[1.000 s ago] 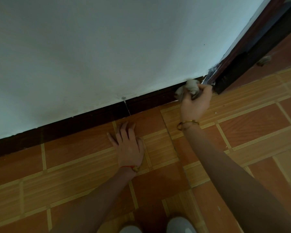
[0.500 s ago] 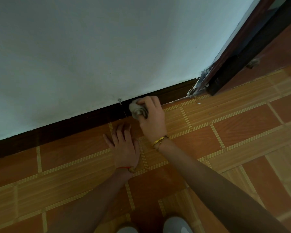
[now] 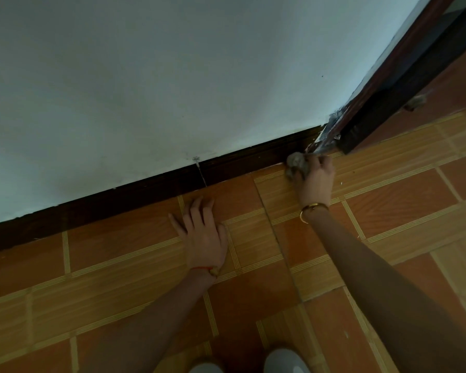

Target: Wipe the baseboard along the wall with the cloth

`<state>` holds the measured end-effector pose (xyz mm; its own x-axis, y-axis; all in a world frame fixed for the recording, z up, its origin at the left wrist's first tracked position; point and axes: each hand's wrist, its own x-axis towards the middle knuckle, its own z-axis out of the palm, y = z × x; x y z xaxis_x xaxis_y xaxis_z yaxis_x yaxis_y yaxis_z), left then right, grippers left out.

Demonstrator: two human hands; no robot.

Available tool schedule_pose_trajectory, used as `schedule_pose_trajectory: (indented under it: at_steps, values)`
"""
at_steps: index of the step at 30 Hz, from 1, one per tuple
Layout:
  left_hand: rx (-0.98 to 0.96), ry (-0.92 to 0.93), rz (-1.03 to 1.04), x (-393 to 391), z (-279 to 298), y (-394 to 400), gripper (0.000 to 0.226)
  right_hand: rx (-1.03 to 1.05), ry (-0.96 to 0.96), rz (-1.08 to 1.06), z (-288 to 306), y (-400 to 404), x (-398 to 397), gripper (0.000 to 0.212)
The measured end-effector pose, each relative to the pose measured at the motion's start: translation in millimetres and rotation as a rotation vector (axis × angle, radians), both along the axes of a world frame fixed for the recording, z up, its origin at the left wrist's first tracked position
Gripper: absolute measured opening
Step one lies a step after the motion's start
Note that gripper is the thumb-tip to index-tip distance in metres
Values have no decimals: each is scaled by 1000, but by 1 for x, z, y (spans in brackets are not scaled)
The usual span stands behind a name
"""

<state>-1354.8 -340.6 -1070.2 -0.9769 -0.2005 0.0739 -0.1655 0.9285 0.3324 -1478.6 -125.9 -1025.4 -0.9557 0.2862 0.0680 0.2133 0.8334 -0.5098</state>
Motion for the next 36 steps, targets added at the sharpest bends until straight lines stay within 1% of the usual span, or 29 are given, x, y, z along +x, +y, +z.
schedule_pose_trajectory:
  at_steps: [2,3,7,10,12,14,17,20,22,23,25,29,32,34,36]
  values:
    - [3,-3,1,0,1,1,48,-16,-23,-79,1,5,-4,40]
    - [3,-3,1,0,1,1,48,-10,-33,-64,1,1,-4,41]
    - [-7,-7,5,1,1,1,49,-3,-27,127,-2,-30,12,40]
    - [-5,-2,7,1,1,1,48,36,34,350,-7,-52,27,37]
    - [-5,4,8,1,1,1,48,62,37,475,-6,-59,29,39]
    - [0,13,8,1,1,1,48,80,43,513,-2,-55,25,38]
    - [2,23,2,1,0,0,47,112,59,439,-1,-26,16,35]
    - [12,26,5,1,-1,0,48,178,35,200,-4,14,2,31]
    - [11,35,2,1,-1,0,47,203,-19,53,-2,30,-7,31]
    - [12,38,2,1,-2,-1,47,206,-46,17,-1,32,-11,32]
    - [26,42,6,0,-2,-1,47,194,-60,19,1,25,-10,35]
    - [9,38,-17,3,-2,-7,47,88,-37,210,2,-22,16,38]
    - [-33,22,-89,8,-1,-18,48,28,-28,451,-3,-72,40,42]
    - [-35,44,-102,13,0,-27,48,45,15,645,-4,-100,53,39]
    - [-28,61,-83,22,0,-37,46,84,39,724,-3,-108,56,36]
